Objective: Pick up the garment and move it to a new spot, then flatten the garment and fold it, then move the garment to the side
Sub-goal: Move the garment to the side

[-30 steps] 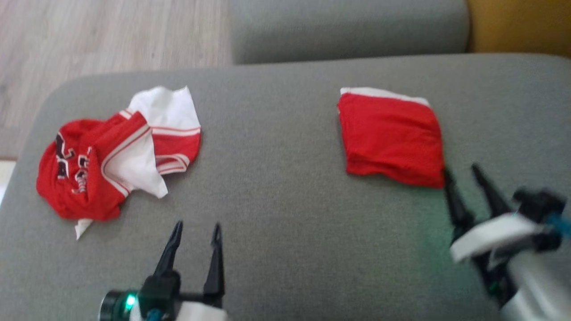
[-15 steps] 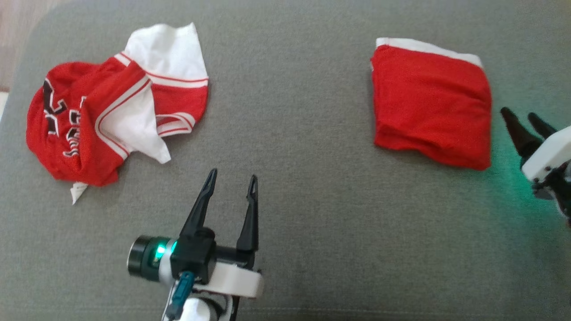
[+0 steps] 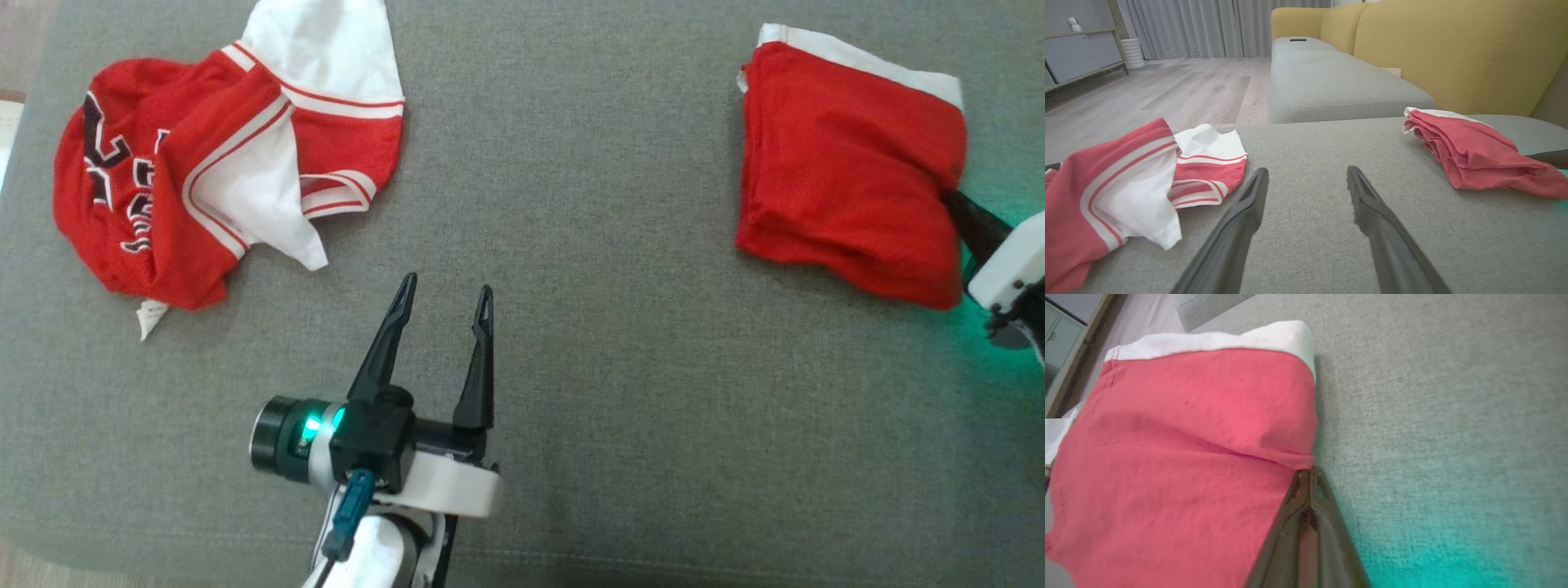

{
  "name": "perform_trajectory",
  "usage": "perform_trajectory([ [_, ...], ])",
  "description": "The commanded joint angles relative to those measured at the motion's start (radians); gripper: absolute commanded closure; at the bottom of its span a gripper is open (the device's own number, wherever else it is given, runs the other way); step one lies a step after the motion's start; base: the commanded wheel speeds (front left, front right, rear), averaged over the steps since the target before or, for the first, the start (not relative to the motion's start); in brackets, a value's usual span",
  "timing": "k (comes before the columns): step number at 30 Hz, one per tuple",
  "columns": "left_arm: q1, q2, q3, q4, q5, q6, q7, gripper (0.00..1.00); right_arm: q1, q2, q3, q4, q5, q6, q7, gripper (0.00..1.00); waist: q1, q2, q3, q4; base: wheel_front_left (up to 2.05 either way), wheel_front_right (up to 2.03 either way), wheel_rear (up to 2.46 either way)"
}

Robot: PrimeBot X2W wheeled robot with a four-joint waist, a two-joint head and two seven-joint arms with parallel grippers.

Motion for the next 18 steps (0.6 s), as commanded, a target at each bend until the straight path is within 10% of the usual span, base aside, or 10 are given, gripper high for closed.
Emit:
perform_trajectory([
  [1, -0.033, -0.003, 0.022, -0.035, -0.009, 0.013, -0.008, 0.00, -0.005, -0.052, 0.017, -0.028, 0.003, 0.007, -0.004, 1.00, -0.0001, 0.0000, 0.012, -0.003, 0.00, 0.00, 0.00],
  [18, -0.216, -0.003, -0.016, -0.072, 0.027, -0.023, -0.008, 0.00, 0.000, -0.417, -0.041, -0.171, -0.066, 0.007, -0.107, 1.00, -0.0001, 0.0000, 0.225, -0.142, 0.00, 0.00, 0.00],
])
